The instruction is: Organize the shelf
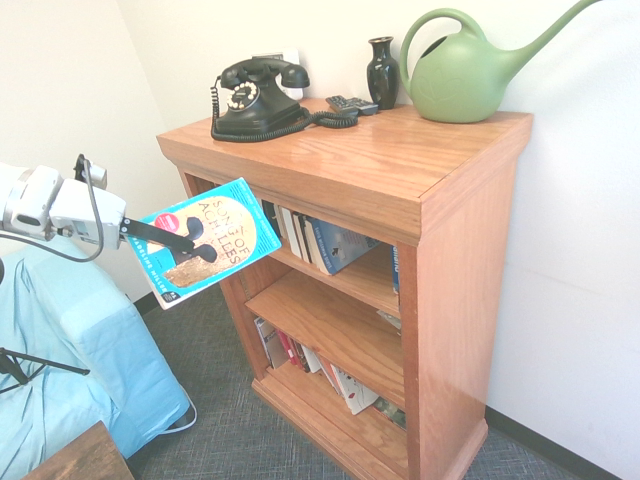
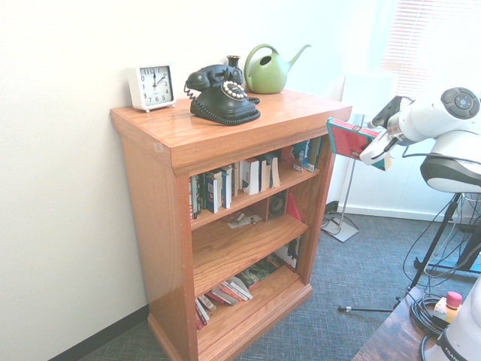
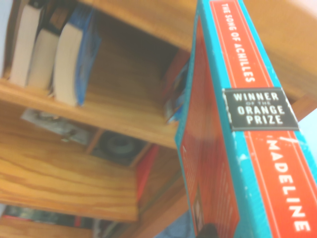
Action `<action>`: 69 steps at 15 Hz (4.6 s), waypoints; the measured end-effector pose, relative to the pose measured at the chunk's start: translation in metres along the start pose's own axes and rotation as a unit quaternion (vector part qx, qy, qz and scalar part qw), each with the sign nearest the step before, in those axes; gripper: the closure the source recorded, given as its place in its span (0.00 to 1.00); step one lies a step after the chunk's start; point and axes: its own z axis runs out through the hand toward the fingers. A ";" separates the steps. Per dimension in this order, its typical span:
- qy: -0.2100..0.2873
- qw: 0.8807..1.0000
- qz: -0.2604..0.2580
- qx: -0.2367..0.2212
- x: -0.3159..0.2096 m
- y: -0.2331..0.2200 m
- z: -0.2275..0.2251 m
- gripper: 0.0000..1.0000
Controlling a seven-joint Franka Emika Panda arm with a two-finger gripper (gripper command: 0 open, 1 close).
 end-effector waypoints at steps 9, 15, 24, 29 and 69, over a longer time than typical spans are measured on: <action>-0.047 0.999 0.013 0.024 -0.053 -0.010 0.129 1.00; -0.032 0.998 0.018 0.046 -0.040 -0.032 0.176 1.00; -0.030 0.996 0.024 0.080 -0.033 -0.093 0.221 1.00; -0.023 0.996 0.030 0.079 -0.038 -0.111 0.261 1.00; -0.043 0.981 0.091 0.167 -0.034 -0.128 0.208 0.00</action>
